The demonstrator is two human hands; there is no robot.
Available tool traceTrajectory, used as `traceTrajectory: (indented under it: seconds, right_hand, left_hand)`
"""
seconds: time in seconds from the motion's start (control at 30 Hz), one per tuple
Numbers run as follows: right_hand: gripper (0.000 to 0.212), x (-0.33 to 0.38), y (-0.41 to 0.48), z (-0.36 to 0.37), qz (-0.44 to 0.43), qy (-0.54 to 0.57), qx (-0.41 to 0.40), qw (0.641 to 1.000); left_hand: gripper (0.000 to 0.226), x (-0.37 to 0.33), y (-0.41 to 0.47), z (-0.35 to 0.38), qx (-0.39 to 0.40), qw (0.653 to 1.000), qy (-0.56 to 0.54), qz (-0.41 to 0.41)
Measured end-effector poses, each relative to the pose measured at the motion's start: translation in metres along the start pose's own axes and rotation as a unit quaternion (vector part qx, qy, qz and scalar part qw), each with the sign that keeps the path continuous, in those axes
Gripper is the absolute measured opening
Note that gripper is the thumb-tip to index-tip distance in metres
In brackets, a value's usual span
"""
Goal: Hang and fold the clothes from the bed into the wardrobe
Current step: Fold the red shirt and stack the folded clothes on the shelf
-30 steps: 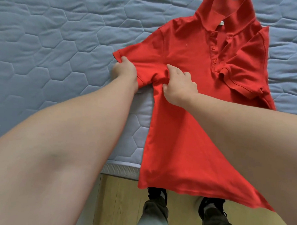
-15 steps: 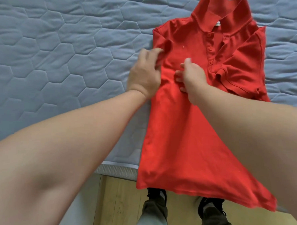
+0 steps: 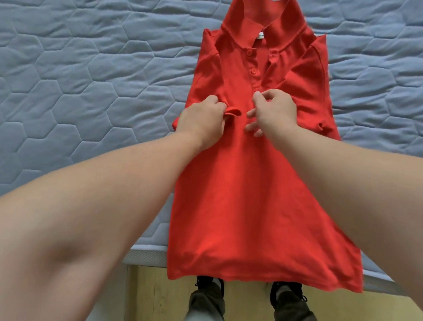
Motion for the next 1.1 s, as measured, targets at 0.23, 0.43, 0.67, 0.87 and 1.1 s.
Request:
traceTrajectory:
  seconds: [0.23,0.43,0.67,0.87,1.1]
  right_hand:
    - [0.022,0.014,0.008,-0.047,-0.104,-0.136,-0.132,0.977]
    - [0.034,0.013,0.036,-0.088,-0.133,-0.224,-0.174,0.95]
    - [0.06,0.008,0.106,-0.101,-0.014,-0.123,-0.145,0.982]
    - [0.014,0.005,0.127,-0.104,0.001,0.047,-0.113,0.993]
    - [0.016,-0.005,0.044,-0.125,-0.076,-0.025,-0.056,0.995]
  left_hand:
    - [0.052,-0.041,0.0,0.011,0.037,0.998,-0.041,-0.009]
    - [0.041,-0.037,0.044,-0.021,-0.092,0.991,-0.056,-0.082]
    - [0.062,0.021,0.112,-0.04,-0.116,0.914,-0.199,-0.334]
    - [0.002,0.019,0.127,-0.032,-0.103,0.856,-0.404,-0.305]
    - [0.028,-0.005,0.035,-0.051,-0.144,0.936,-0.261,-0.186]
Point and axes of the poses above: each hand's wrist, its own y-axis towards the middle knuckle, its own z-axis out of the palm, x = y × z, the point moved 6 cm from there along y, towards the middle knuckle, and after that the axes turned 4 degrees about -z, right-handed, at the moved point
